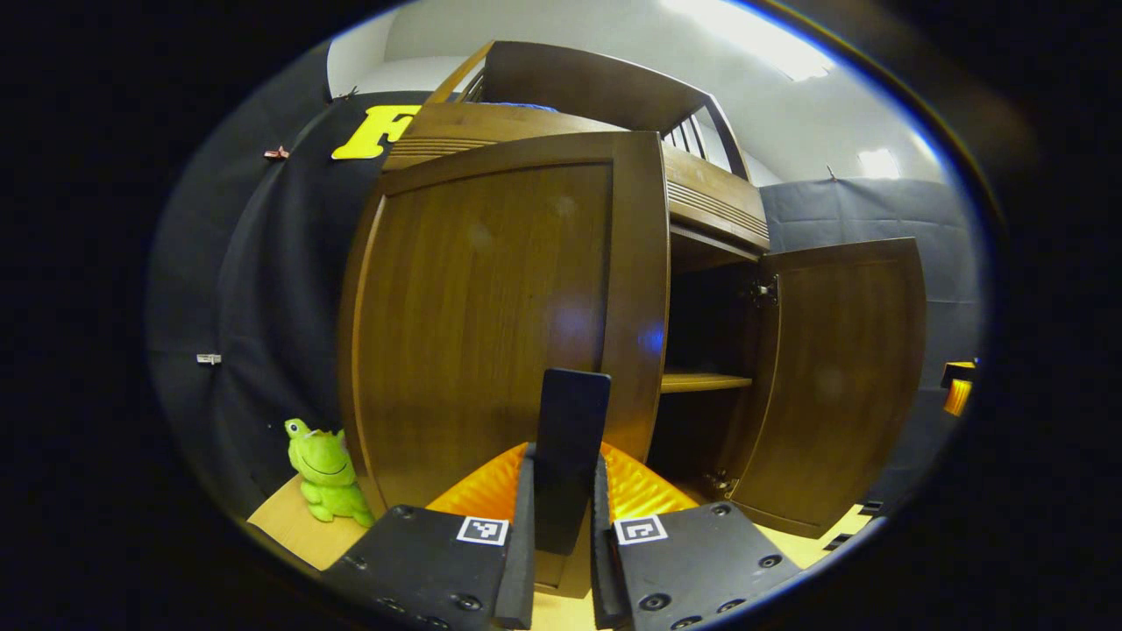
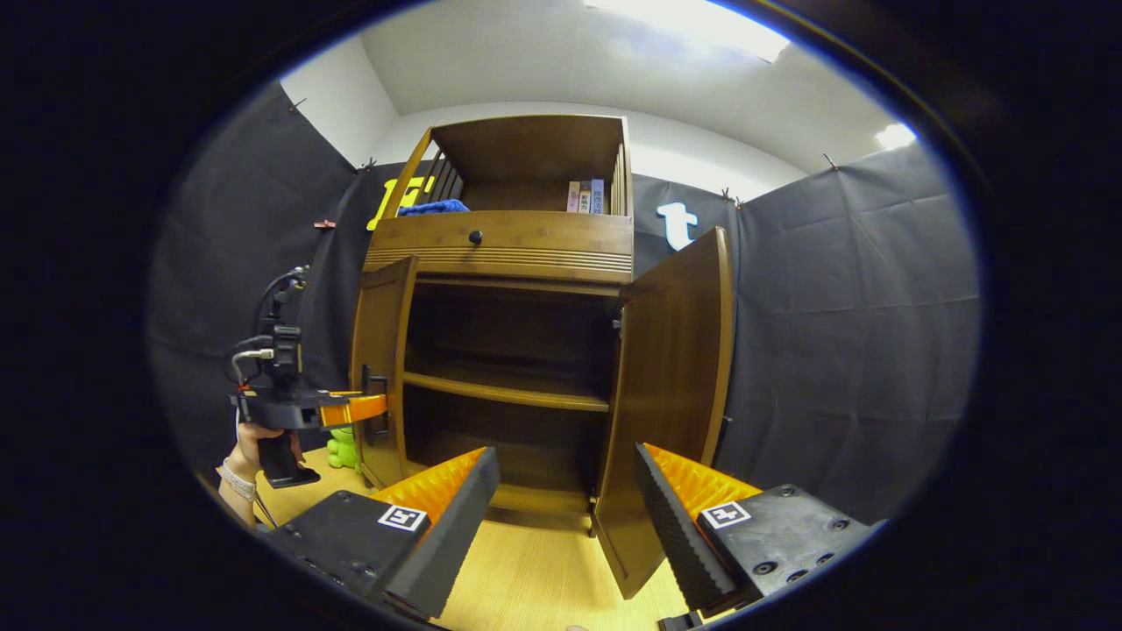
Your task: Open the right door of the double-door shoe cabinet with the right hand, and open the left door with the left hand.
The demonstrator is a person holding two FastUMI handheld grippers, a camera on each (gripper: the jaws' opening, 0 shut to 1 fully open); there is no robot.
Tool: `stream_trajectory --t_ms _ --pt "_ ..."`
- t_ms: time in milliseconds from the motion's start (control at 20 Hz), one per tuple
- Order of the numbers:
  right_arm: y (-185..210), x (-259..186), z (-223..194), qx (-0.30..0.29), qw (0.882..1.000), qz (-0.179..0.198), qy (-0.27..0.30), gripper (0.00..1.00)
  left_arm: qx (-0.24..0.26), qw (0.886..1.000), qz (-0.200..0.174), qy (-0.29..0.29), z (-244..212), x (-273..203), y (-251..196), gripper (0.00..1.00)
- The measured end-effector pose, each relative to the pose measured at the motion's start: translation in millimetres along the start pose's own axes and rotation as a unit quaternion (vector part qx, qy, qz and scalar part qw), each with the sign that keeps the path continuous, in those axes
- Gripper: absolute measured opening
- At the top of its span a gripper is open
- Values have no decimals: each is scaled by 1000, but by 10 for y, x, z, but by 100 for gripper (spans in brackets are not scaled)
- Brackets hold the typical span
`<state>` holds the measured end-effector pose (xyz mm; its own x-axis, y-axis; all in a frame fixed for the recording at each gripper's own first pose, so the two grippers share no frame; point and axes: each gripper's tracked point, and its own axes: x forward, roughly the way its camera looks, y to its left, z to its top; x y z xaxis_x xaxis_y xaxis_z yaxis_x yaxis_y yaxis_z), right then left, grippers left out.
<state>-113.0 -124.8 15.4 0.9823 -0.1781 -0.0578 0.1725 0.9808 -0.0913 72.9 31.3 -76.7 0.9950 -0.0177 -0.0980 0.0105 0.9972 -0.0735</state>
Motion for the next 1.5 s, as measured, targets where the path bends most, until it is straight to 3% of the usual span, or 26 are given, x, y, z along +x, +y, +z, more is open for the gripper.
stream_trajectory --t_ms 250,400,550,750,950,1250,1500 --pt "-10 -62 -62 4 1000 -2 16 95 -4 1000 17 -6 35 -326 169 30" --pt "-36 -108 -127 -1 1000 -4 20 99 -7 999 32 -4 29 -462 269 30" --pt "-21 -262 -224 0 1000 1 21 99 -1 998 60 -7 77 -662 422 30" --pt "39 -146 -199 3 1000 12 18 98 14 995 101 -11 116 -851 621 27" --pt "98 -77 -211 3 1000 21 14 98 33 988 149 -13 161 -1054 870 20" --pt "223 -29 -240 7 999 35 15 98 63 970 237 1 122 -1333 1305 8" --pt "363 3 -263 8 999 51 16 98 47 967 251 4 137 -1502 1418 5"
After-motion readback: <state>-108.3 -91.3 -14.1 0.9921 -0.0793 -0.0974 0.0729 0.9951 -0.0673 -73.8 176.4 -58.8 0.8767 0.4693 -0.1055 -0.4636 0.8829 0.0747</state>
